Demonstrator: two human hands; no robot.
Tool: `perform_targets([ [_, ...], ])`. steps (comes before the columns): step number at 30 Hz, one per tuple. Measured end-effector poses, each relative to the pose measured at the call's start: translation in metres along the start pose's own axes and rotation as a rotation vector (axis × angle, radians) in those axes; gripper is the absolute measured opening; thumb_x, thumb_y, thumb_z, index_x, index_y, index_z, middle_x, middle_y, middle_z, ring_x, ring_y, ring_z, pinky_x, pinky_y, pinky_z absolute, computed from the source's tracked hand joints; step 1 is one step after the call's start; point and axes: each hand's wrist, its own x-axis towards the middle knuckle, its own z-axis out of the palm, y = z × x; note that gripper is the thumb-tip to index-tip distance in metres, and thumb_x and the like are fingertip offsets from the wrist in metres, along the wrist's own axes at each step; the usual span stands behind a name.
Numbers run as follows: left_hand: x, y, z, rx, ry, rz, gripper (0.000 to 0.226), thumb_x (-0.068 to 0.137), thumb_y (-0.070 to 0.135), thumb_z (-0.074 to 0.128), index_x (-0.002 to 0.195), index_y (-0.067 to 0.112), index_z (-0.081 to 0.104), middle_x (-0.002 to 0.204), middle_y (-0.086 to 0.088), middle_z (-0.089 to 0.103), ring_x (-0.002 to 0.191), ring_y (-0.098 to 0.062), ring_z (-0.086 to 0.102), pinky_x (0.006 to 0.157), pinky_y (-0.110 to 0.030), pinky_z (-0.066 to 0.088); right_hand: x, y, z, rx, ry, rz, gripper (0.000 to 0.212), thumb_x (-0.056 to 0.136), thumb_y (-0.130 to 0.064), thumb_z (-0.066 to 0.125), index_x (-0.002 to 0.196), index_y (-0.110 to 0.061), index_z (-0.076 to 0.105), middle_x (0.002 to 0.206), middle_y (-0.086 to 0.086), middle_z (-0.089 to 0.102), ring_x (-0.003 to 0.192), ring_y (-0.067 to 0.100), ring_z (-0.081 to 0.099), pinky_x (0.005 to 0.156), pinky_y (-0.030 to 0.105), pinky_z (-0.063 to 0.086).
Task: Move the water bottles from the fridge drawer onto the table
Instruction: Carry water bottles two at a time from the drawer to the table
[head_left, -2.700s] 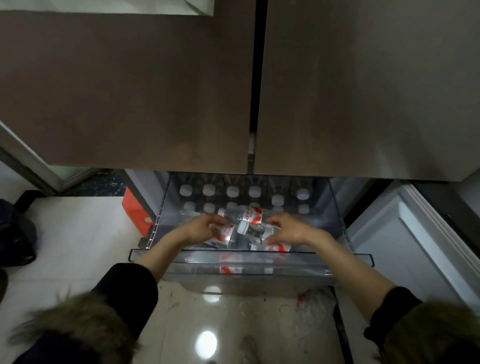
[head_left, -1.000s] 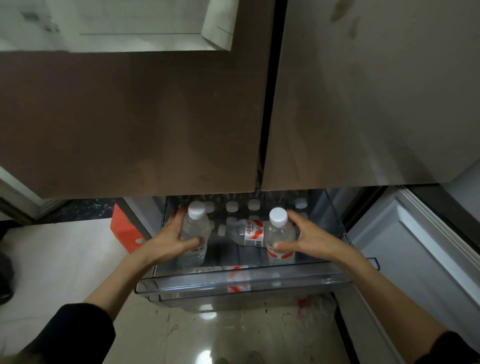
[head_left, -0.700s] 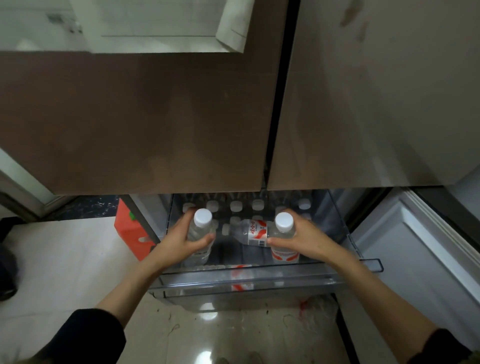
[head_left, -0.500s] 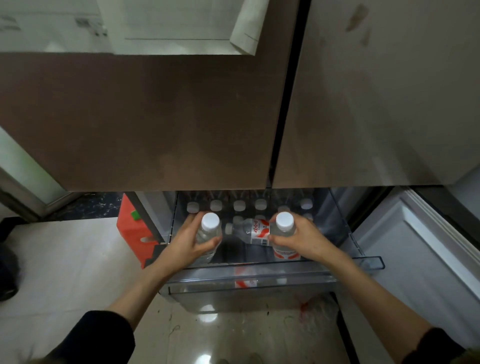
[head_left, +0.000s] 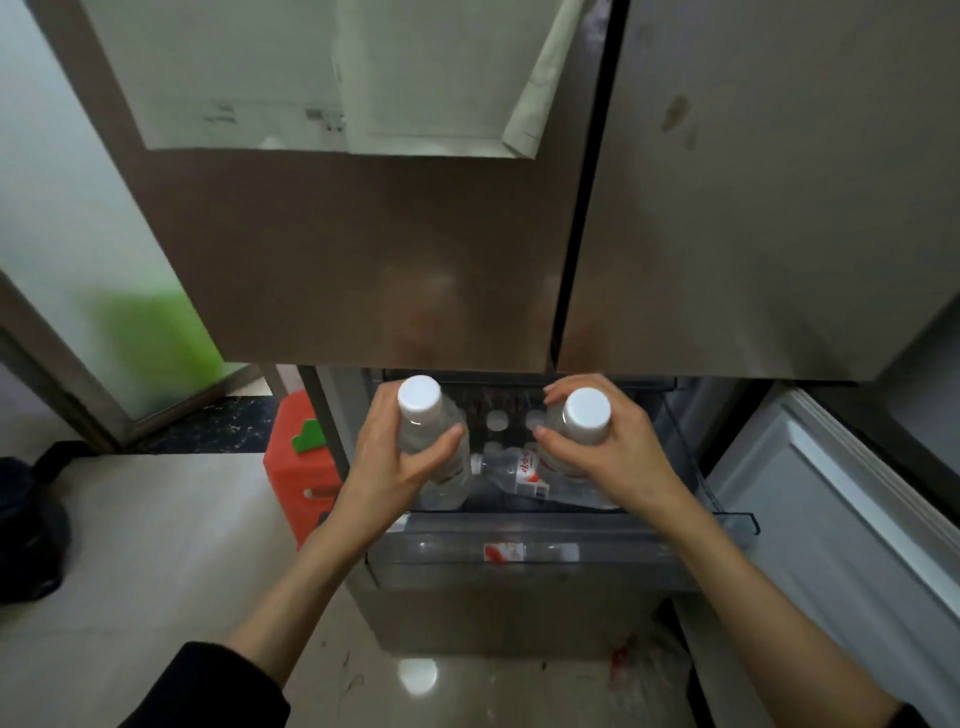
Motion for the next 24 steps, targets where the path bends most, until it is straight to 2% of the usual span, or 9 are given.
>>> perform_targets([
  [2,-0.004,0.024,-0.008,-0.021,0.073,0.011,0.042,0.076,0.034,0.071,0.109,0.026,0.046,0.106,-0.004,0.057,0.094,-0.010,0.058,0.080,-0.018,0.050,-0.003,-0.022,-0.004,0.053,0.029,-0.100,0.024,0.072,-0.006,0.077,0.087,-0.016,0.061,0.098,0.003,0.062,0.087,0.007,0.060,0.075,0.013,0.049],
  [5,-0.017,0.061,-0.022,-0.108,0.201,0.007,0.032,0.081,0.027,0.064,0.108,0.021,0.048,0.101,-0.003,0.059,0.089,-0.011,0.060,0.073,-0.017,0.051,-0.009,-0.056,-0.011,0.140,0.056,-0.212,0.021,0.073,-0.007,0.076,0.086,-0.007,0.060,0.089,0.005,0.062,0.079,0.005,0.059,0.072,0.015,0.050],
  [8,-0.038,0.091,-0.035,-0.157,0.389,-0.015,0.027,0.085,0.019,0.062,0.109,0.018,0.049,0.095,0.006,0.059,0.085,0.000,0.060,0.071,-0.013,0.050,-0.021,-0.088,-0.014,0.254,0.051,-0.249,0.018,0.076,-0.009,0.073,0.086,-0.003,0.059,0.083,0.000,0.062,0.074,0.002,0.060,0.069,0.015,0.052],
  [11,-0.069,0.107,-0.046,-0.237,0.552,-0.070,0.015,0.086,0.020,0.060,0.100,0.021,0.055,0.090,0.009,0.059,0.075,0.009,0.059,0.068,-0.012,0.049,-0.040,-0.108,-0.004,0.331,0.025,-0.240,0.011,0.079,-0.009,0.069,0.079,-0.007,0.059,0.073,-0.006,0.061,0.066,-0.001,0.060,0.063,0.012,0.050],
  [13,-0.095,0.108,-0.057,-0.291,0.633,-0.133,0.007,0.087,0.022,0.058,0.093,0.024,0.057,0.088,0.008,0.061,0.072,0.009,0.060,0.064,-0.010,0.050,-0.055,-0.114,0.010,0.341,-0.038,-0.205,0.012,0.080,-0.011,0.069,0.076,-0.010,0.058,0.070,-0.006,0.061,0.063,0.000,0.058,0.059,0.012,0.049],
  [16,-0.141,0.102,-0.080,-0.310,0.747,-0.225,0.002,0.089,0.024,0.056,0.090,0.022,0.057,0.085,0.006,0.062,0.070,0.006,0.062,0.059,-0.009,0.049,-0.078,-0.119,0.042,0.291,-0.186,-0.161,0.014,0.079,-0.015,0.070,0.078,-0.005,0.061,0.072,0.000,0.063,0.063,0.005,0.059,0.060,0.019,0.050],
  [19,-0.194,0.094,-0.110,-0.286,0.857,-0.305,0.006,0.088,0.026,0.058,0.085,0.021,0.057,0.084,0.003,0.062,0.075,-0.005,0.061,0.067,-0.021,0.049,-0.104,-0.134,0.087,0.265,-0.351,-0.148,0.013,0.079,-0.019,0.071,0.076,-0.010,0.062,0.073,0.000,0.064,0.064,0.005,0.060,0.060,0.016,0.048],
  [22,-0.251,0.089,-0.151,-0.227,0.960,-0.368,0.003,0.087,0.024,0.059,0.086,0.023,0.056,0.083,0.005,0.062,0.069,0.003,0.059,0.067,-0.021,0.046,-0.133,-0.159,0.141,0.287,-0.491,-0.171,0.015,0.078,-0.016,0.072,0.072,-0.007,0.062,0.071,0.003,0.064,0.063,0.009,0.057,0.060,0.020,0.047],
  [24,-0.291,0.088,-0.183,-0.179,1.038,-0.394,0.003,0.087,0.024,0.059,0.086,0.025,0.056,0.084,0.008,0.061,0.066,0.007,0.058,0.066,-0.020,0.045,-0.157,-0.179,0.180,0.303,-0.580,-0.196,0.015,0.078,-0.014,0.072,0.072,-0.006,0.061,0.068,0.001,0.061,0.059,0.005,0.055,0.058,0.017,0.045],
])
